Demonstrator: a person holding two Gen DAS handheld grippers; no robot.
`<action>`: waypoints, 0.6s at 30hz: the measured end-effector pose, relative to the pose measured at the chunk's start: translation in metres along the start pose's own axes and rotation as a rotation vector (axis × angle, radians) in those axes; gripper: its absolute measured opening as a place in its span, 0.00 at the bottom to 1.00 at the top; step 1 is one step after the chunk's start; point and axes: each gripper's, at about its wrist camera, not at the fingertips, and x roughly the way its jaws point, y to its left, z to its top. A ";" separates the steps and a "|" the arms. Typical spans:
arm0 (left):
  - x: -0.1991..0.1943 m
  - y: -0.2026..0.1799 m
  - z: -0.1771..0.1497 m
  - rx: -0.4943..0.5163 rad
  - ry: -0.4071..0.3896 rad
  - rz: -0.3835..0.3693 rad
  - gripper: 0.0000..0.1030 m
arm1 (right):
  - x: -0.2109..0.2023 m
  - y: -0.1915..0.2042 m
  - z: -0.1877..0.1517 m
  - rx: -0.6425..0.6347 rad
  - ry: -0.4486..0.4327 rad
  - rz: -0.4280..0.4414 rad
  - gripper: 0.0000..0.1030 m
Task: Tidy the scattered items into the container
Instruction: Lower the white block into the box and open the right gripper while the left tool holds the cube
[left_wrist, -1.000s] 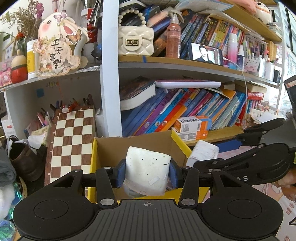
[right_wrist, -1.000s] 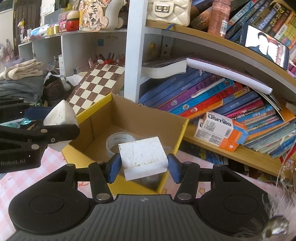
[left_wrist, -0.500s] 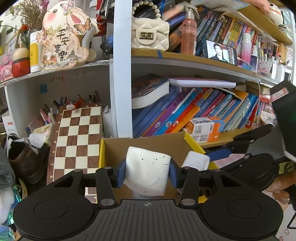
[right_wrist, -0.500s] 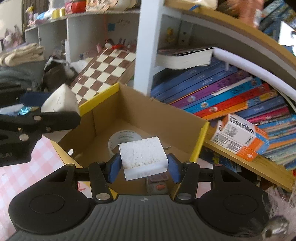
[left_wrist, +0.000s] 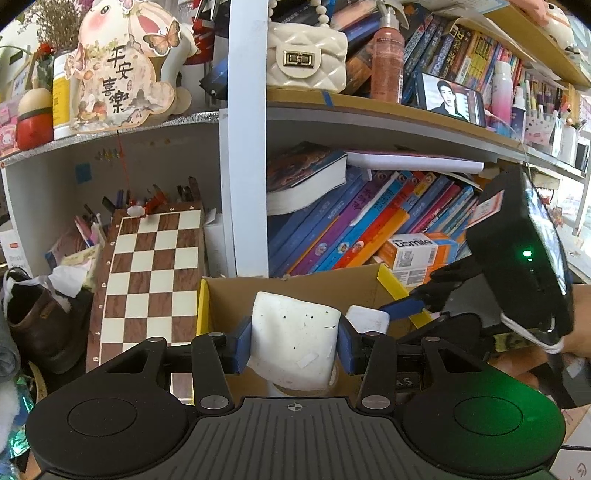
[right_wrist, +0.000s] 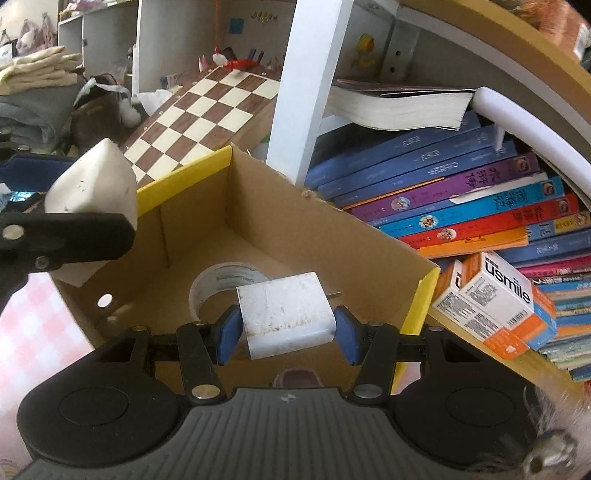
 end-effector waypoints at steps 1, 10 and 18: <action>0.001 0.000 0.000 -0.001 0.002 0.000 0.43 | 0.003 -0.001 0.001 -0.003 0.002 -0.001 0.50; 0.012 0.005 -0.003 -0.014 0.016 0.002 0.43 | 0.026 -0.009 0.006 -0.019 0.035 -0.010 0.50; 0.016 0.006 -0.005 -0.019 0.024 -0.002 0.43 | 0.040 -0.003 0.001 -0.078 0.051 -0.068 0.44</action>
